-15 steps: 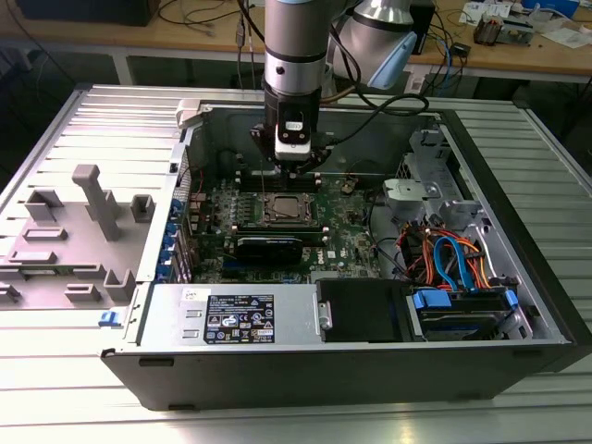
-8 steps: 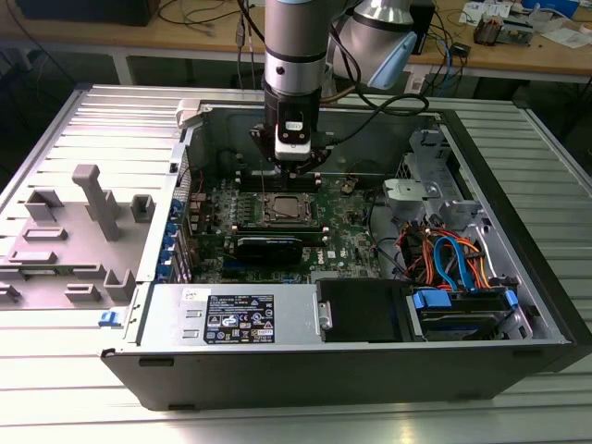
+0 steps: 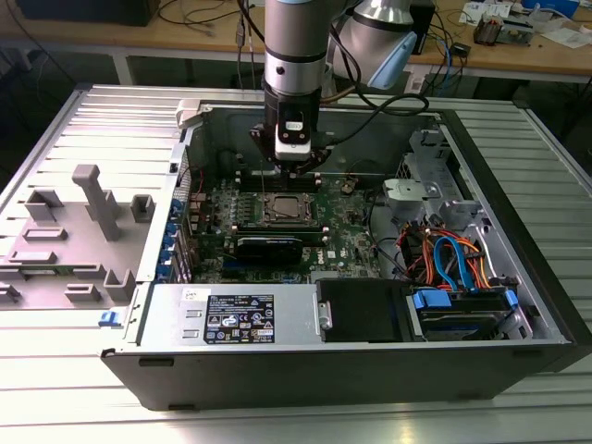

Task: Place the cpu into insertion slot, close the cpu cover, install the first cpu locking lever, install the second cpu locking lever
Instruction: 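Install the first cpu locking lever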

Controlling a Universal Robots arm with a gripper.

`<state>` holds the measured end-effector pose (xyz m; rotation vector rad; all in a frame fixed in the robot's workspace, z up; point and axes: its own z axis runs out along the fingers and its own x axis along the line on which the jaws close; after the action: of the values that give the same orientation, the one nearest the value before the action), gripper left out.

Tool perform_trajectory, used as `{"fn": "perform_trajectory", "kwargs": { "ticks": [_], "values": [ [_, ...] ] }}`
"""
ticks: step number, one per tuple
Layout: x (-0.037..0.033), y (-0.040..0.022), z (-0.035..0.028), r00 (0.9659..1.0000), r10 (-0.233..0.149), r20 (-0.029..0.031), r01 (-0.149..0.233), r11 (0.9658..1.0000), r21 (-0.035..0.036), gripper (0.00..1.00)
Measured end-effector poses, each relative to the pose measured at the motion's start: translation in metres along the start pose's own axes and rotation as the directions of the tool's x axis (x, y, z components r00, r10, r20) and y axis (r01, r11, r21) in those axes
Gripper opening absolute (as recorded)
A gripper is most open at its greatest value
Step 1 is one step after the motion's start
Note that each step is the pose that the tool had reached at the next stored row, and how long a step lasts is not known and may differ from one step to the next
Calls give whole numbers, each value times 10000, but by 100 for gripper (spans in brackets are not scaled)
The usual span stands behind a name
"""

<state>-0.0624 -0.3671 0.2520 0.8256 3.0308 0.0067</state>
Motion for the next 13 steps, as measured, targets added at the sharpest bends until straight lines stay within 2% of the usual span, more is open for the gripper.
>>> {"fn": "perform_trajectory", "kwargs": {
  "ticks": [3,4,8,12,13],
  "values": [
    [0,0,0,9996,-281,-1,281,9996,0,11],
    [0,0,0,9984,-569,-3,569,9984,0,11],
    [0,0,0,9939,-1107,-5,1107,9939,0,11],
    [0,0,0,9835,-1807,-8,1807,9835,0,11],
    [0,0,0,9787,-2054,-9,2054,9787,1,11]
  ]
}}
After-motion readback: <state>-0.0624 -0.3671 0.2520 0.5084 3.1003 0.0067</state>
